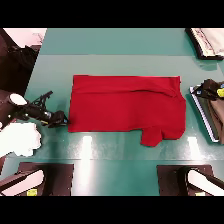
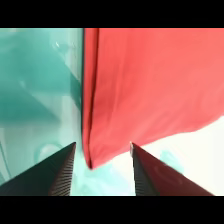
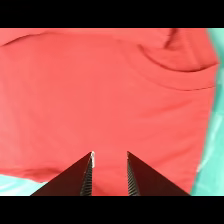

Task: Fold the shirts.

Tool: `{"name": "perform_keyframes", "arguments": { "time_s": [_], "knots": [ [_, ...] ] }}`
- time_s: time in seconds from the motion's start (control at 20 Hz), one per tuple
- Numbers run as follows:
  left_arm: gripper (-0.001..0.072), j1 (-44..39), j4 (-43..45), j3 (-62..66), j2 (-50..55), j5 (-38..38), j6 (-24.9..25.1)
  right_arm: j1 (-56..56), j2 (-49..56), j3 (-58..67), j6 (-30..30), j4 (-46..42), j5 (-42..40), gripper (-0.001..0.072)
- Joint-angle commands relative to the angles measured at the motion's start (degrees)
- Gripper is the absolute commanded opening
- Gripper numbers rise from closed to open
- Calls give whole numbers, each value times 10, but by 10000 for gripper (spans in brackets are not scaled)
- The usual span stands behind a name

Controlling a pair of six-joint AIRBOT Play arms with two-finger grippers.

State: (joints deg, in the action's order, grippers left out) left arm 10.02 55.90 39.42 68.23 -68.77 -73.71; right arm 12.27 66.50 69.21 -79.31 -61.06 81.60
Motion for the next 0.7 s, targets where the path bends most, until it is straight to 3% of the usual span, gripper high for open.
{"name": "perform_keyframes", "arguments": {
  "time_s": [0.0,0.3,0.35,0.4,0.45,0.65],
  "knots": [
    [407,1,-16,-55,-14,10,7,2,-29,-30,4,16,-6,243],
    [405,1,-65,-70,-14,58,7,2,-52,-31,4,14,-3,243],
    [326,1,-75,-70,-14,65,7,2,-52,-31,4,13,2,243],
    [95,1,-81,-69,-14,68,9,3,-52,-31,4,10,9,243],
    [22,1,-96,-67,-14,71,22,7,-52,-32,3,4,17,243],
    [23,1,-99,-26,-14,58,32,7,-64,-72,-9,-90,50,246]
  ]
}}
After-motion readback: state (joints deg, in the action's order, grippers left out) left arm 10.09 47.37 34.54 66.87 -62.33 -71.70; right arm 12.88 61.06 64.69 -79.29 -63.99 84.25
